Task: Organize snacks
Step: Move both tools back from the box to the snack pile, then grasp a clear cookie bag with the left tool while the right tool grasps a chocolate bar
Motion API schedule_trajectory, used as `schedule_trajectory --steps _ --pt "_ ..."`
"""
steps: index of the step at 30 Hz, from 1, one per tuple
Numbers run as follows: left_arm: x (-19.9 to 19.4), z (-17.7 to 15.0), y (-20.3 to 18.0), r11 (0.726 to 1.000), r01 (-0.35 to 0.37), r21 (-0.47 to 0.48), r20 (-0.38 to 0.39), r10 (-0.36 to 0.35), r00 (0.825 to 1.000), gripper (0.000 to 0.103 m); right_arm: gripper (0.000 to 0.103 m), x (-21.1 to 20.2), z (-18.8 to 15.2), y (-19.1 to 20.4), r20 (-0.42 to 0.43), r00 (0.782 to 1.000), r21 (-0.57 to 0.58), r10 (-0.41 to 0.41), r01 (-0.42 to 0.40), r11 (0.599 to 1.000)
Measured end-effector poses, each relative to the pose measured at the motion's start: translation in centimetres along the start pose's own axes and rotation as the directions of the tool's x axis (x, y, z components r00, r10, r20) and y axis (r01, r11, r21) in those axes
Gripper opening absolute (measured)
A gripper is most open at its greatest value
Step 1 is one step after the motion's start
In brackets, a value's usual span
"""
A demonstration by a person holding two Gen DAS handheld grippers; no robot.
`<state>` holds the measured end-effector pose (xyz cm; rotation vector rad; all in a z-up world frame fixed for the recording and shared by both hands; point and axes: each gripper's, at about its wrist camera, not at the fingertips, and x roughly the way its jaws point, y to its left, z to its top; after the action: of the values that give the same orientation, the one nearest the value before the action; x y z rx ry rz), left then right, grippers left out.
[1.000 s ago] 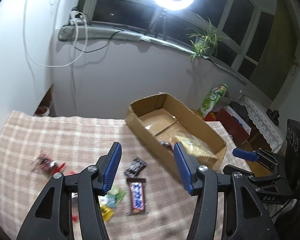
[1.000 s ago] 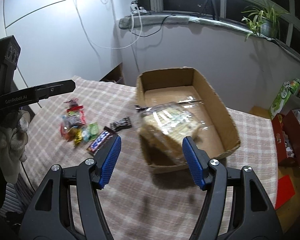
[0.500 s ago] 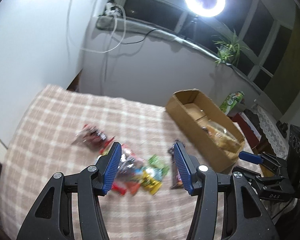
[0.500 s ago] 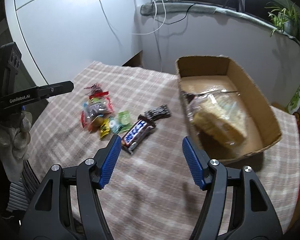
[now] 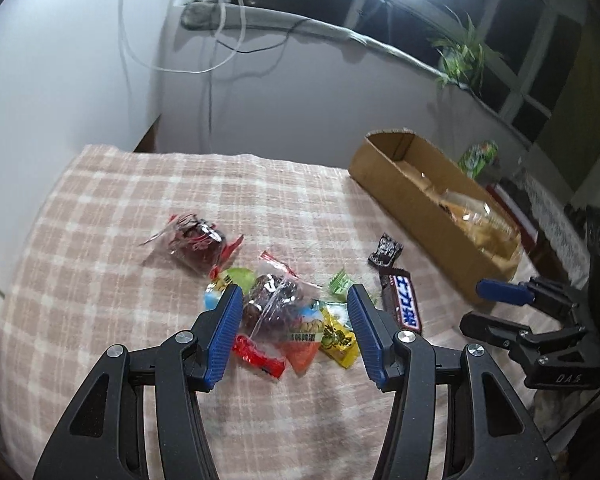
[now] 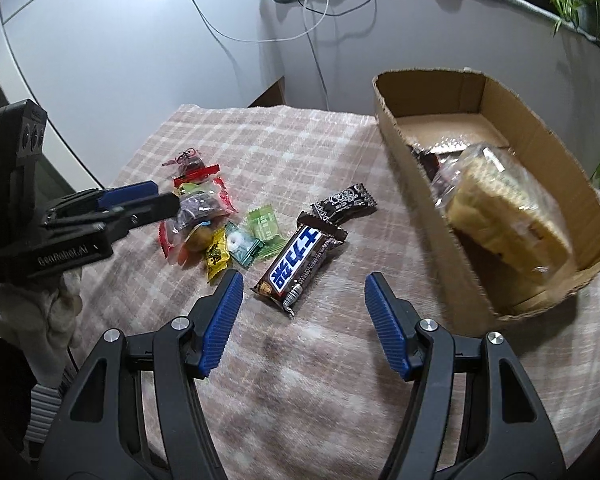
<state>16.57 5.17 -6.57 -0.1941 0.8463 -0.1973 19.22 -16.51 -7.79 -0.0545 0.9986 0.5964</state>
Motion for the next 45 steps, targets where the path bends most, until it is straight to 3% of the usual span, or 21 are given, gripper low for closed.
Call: schedule_trajectory --steps 6,20,21,23,26,34,45 --pt "2.0 0.1 -0.1 0.996 -0.033 0.08 -0.045 0.036 0.998 0.053 0.062 1.7 0.2 0.2 -0.026 1.0 0.018 0.005 -0.005 1.0" --pt "4.0 -0.7 0.8 0.996 -0.017 0.082 -0.083 0.023 0.996 0.047 0.061 4.4 1.1 1.0 -0.068 0.997 0.014 -0.03 0.031 0.999" --pt "4.0 -0.7 0.9 0.997 -0.016 0.079 -0.082 0.023 0.996 0.045 0.06 4.6 1.1 1.0 -0.073 0.997 0.011 -0.034 0.035 0.999" --pt "4.2 -0.7 1.2 0.997 -0.019 0.068 -0.088 0.025 0.996 0.038 0.044 4.9 1.1 1.1 -0.083 0.996 0.007 -0.038 0.039 0.999" --pt "4.2 -1.0 1.4 0.998 -0.014 0.064 -0.088 0.02 0.996 0.038 0.04 5.5 1.2 0.9 -0.101 0.994 0.011 -0.029 0.03 0.999" --pt "3.5 -1.1 1.4 0.999 -0.014 0.048 -0.066 0.017 0.998 0.036 0.031 4.9 0.9 0.5 -0.084 0.996 0.027 -0.015 0.018 0.999" --pt "1.0 -0.9 1.1 0.999 -0.003 0.032 -0.01 0.003 1.0 0.036 0.031 1.7 0.5 -0.1 -0.008 1.0 0.049 0.013 -0.013 0.999"
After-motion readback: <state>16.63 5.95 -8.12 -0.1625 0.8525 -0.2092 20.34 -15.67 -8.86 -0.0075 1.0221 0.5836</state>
